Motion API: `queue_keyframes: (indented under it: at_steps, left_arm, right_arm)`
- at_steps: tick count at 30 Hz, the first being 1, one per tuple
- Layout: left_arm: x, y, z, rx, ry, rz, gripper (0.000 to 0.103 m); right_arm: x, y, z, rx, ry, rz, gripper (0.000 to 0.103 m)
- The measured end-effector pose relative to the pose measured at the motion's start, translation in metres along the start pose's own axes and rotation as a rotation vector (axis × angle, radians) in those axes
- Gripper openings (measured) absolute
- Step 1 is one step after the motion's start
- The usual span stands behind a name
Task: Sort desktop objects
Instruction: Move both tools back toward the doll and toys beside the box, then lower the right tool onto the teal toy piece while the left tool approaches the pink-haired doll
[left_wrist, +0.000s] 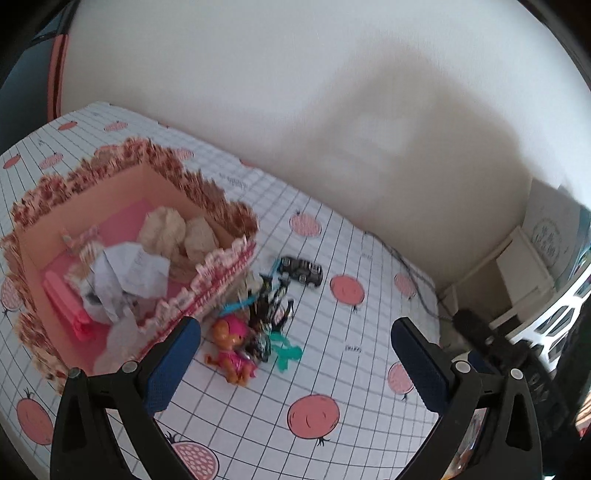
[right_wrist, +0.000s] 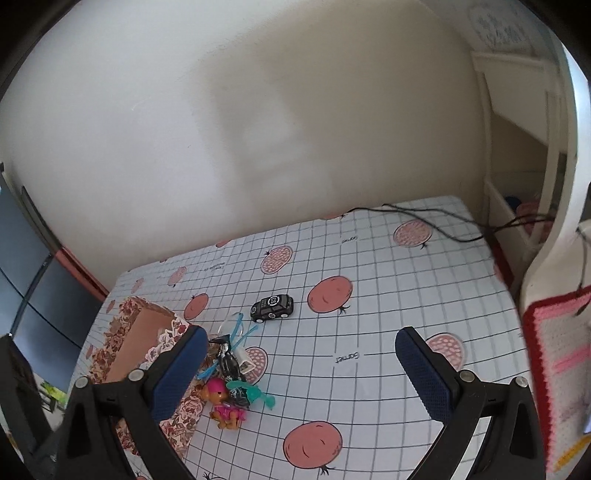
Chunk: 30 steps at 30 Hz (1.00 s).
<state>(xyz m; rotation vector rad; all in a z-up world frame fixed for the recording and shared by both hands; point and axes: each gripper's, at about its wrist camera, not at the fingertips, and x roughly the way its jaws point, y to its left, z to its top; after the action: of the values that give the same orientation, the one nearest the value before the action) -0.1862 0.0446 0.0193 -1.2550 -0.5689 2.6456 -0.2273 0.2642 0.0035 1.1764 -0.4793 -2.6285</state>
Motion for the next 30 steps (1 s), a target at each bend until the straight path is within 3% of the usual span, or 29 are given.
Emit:
queue_keyframes:
  at_steps: [8,16,19,23,30]
  left_arm:
    - [0.048,0.009,-0.028,-0.066,0.156,0.068,0.103]
    - [0.062,0.029,-0.041,-0.141,0.188,0.225,0.102]
    - [0.064,0.040,-0.045,-0.207,0.204,0.217,0.102]
    - [0.065,0.053,-0.050,-0.250,0.205,0.262,0.102]
    - [0.065,0.074,-0.056,-0.328,0.229,0.303,0.102]
  right_arm:
    - [0.049,-0.015,-0.022,0.027,0.139,-0.045,0.103]
    - [0.074,-0.016,-0.039,0.047,0.187,-0.016,0.103]
    - [0.084,-0.009,-0.045,0.046,0.218,0.003,0.096]
    - [0.093,0.001,-0.052,0.031,0.242,0.002,0.092]
    - [0.107,0.017,-0.061,0.029,0.282,0.067,0.071]
